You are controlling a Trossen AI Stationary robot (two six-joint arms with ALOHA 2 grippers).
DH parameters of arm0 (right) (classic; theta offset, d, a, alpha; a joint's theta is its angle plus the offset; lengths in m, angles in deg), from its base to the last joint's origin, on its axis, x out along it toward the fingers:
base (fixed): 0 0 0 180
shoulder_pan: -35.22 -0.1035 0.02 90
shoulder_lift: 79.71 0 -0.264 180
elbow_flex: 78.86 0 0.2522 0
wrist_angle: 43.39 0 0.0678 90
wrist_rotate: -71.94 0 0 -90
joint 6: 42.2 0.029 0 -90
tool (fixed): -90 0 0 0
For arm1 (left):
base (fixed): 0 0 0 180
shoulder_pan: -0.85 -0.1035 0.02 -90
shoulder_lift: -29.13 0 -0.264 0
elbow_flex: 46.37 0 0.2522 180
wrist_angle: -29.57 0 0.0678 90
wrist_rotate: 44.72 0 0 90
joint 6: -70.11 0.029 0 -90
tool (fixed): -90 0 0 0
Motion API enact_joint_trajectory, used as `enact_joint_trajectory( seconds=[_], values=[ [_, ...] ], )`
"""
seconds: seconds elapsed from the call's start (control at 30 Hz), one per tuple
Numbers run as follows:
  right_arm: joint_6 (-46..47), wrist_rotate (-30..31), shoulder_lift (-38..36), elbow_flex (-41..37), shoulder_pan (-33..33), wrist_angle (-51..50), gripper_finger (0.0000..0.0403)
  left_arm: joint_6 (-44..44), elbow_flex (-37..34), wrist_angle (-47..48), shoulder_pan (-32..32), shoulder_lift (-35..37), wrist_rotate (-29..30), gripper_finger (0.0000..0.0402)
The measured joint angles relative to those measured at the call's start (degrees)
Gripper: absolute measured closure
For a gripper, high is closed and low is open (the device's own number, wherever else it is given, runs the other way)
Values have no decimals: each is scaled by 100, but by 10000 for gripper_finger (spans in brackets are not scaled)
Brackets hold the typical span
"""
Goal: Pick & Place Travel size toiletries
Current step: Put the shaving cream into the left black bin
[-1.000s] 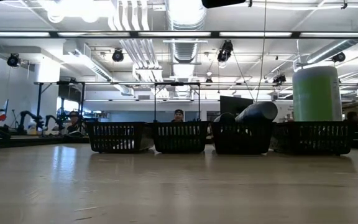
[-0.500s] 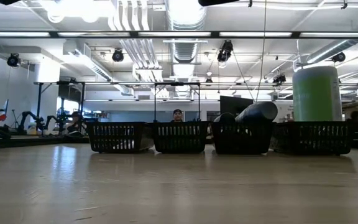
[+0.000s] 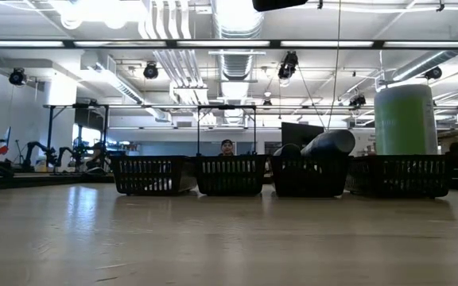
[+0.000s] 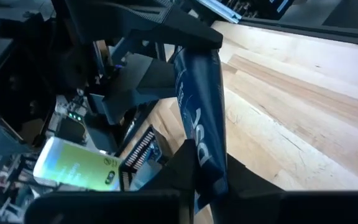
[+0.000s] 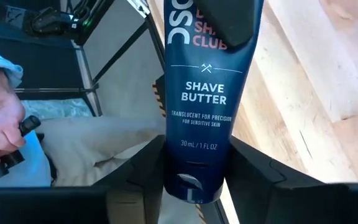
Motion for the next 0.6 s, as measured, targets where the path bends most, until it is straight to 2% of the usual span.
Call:
enact_joint_trajectory(
  seconds=[0.2,0.37,0.5,0.6],
  values=[
    [91,110,-13,0,59,-5,213,-456,113,506,4,2,208,395],
    [175,213,-96,-4,67,-147,169,-864,130,870,59,43,677,398],
    [128,1105,-434,-9,33,-665,130,-1905,60,1460,63,206,1240,399],
    [260,2412,-814,2,-120,-1285,103,-3061,-80,1913,63,339,1933,399]
  ],
)
